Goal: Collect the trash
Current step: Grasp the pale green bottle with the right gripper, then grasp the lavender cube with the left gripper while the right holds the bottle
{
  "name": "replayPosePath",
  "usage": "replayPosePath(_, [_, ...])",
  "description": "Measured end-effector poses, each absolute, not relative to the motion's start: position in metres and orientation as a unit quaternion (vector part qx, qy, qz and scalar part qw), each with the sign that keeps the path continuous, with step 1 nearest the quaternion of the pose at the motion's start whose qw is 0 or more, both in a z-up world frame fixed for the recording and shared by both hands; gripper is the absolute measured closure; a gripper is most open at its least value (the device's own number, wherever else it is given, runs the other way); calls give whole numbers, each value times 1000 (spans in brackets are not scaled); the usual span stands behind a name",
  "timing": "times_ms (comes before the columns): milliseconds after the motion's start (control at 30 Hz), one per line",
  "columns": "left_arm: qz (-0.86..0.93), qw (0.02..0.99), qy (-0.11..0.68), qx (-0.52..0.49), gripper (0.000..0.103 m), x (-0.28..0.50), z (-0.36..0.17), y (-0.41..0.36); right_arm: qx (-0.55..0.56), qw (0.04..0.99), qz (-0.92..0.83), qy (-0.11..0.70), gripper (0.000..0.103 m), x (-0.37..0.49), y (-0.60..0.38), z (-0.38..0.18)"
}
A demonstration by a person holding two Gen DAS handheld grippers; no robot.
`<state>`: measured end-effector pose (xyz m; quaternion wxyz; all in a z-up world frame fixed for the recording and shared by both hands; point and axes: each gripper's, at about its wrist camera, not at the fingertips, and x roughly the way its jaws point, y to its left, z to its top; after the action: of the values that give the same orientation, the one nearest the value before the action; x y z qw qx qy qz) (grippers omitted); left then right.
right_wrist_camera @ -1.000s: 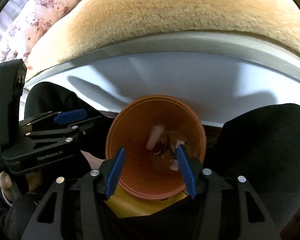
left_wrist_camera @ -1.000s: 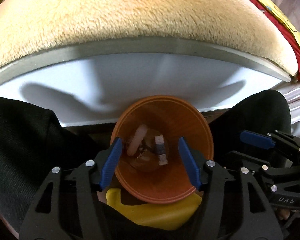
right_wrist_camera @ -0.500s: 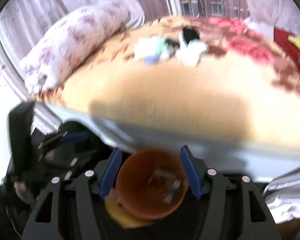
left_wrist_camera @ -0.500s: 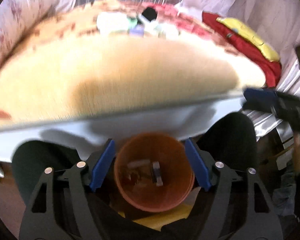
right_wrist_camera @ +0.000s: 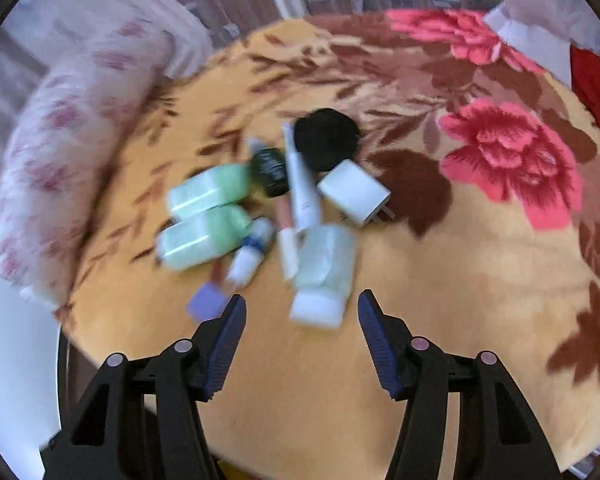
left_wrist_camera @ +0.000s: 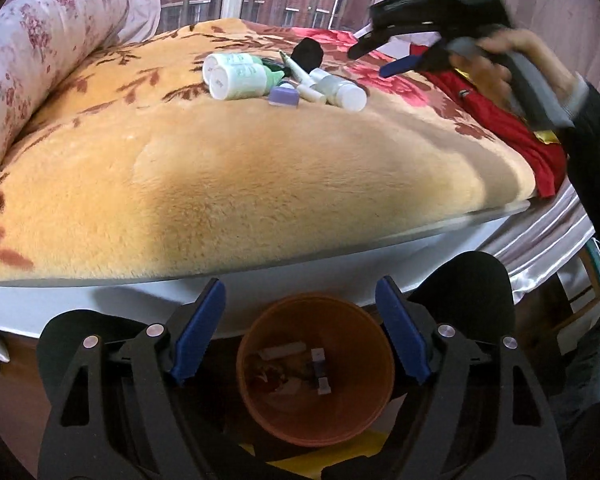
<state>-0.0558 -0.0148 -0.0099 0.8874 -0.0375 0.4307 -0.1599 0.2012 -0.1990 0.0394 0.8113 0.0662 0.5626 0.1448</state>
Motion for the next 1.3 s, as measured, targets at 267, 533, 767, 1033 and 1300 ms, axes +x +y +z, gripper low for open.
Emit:
replayPosePath(267, [-156, 890, 425, -56, 27, -48, -10, 1, 71, 739, 117, 660, 47, 256, -190, -14])
replayPosePath(533, [-159, 885, 434, -58, 27, -43, -16, 1, 82, 710, 136, 686, 61, 275, -181, -32])
replayPosePath(767, [-150, 887, 434, -45, 27, -45, -11, -3, 134, 736, 168, 642, 62, 246, -205, -22])
replayPosePath(1033, [-162, 896, 414, -21, 27, -10, 20, -23, 212, 789, 195, 542, 62, 165, -267, 6])
replayPosePath(1300, [-147, 887, 437, -32, 27, 98, 20, -57, 244, 817, 221, 473, 61, 103, -296, 29])
